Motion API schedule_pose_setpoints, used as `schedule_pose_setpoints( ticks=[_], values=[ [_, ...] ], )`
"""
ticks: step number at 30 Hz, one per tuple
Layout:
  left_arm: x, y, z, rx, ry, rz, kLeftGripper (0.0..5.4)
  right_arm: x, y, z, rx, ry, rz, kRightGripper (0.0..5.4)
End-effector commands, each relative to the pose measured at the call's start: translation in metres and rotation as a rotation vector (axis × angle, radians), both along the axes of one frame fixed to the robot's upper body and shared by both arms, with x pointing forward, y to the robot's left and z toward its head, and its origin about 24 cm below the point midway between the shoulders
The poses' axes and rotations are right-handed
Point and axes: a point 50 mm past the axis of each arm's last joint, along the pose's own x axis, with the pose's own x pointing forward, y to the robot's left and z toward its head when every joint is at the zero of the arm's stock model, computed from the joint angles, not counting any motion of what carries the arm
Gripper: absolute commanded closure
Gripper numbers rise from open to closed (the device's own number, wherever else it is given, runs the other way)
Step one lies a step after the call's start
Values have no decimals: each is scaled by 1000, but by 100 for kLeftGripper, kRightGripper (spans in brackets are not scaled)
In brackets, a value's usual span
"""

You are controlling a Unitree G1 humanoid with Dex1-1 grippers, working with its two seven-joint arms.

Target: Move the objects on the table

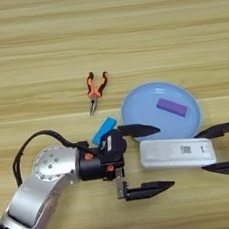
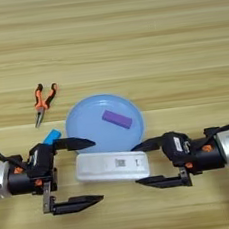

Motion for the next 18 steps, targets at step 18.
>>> schedule_pose_setpoints(
  ticks=[18],
  values=[
    [2,-1,-9,55,-6,6,0,-3,2,17,2,-27,30,248]
  ],
)
